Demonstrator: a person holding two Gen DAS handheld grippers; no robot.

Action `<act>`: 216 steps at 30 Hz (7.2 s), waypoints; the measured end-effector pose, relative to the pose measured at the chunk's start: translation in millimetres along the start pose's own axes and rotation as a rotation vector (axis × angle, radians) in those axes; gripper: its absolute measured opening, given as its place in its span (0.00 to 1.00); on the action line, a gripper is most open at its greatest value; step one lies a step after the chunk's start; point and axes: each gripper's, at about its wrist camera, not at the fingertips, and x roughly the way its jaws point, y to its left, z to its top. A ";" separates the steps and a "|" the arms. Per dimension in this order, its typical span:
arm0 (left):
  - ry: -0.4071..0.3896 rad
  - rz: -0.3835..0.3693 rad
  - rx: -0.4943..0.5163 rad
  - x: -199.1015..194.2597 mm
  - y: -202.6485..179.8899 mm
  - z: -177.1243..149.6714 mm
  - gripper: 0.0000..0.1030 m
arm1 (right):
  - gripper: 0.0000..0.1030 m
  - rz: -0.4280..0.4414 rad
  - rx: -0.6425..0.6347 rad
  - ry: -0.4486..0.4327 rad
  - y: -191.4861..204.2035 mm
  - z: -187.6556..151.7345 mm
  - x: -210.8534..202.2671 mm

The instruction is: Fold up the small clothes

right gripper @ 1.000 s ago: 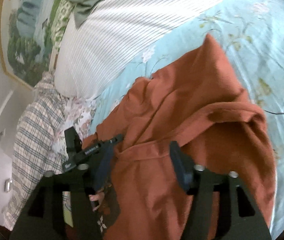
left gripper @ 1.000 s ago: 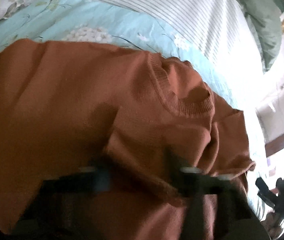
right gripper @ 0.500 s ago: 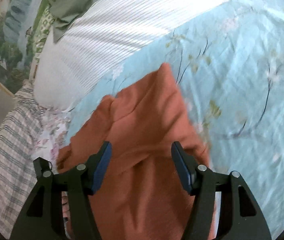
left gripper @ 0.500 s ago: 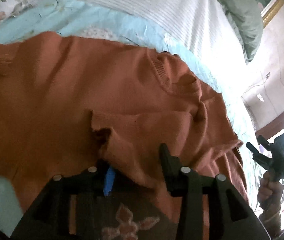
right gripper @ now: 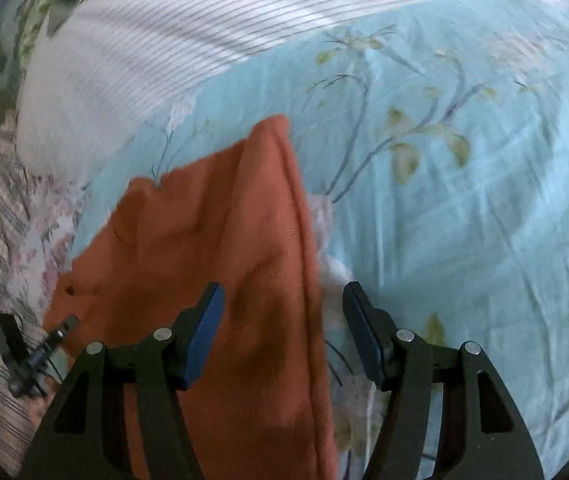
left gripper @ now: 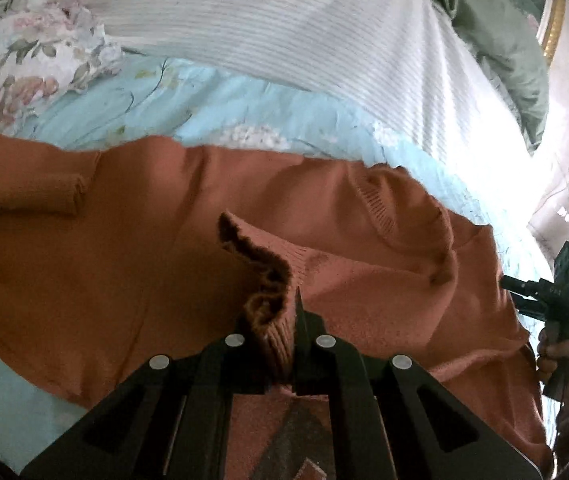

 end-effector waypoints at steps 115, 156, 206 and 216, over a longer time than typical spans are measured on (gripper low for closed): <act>0.036 0.169 0.167 -71.0 -54.0 -73.9 0.59 | 0.63 0.046 0.002 -0.058 49.7 -70.2 -62.1; -0.026 0.253 -0.263 -52.9 72.4 -62.1 0.50 | 0.09 -0.097 -0.063 0.044 56.7 -64.4 -15.7; 0.228 -0.173 0.061 -239.2 33.7 -253.8 0.06 | 0.06 0.341 -0.013 0.166 5.2 -309.8 -189.6; 0.321 -0.262 -0.015 -208.4 38.4 -254.5 0.58 | 0.12 0.434 0.077 0.138 -11.5 -306.9 -175.8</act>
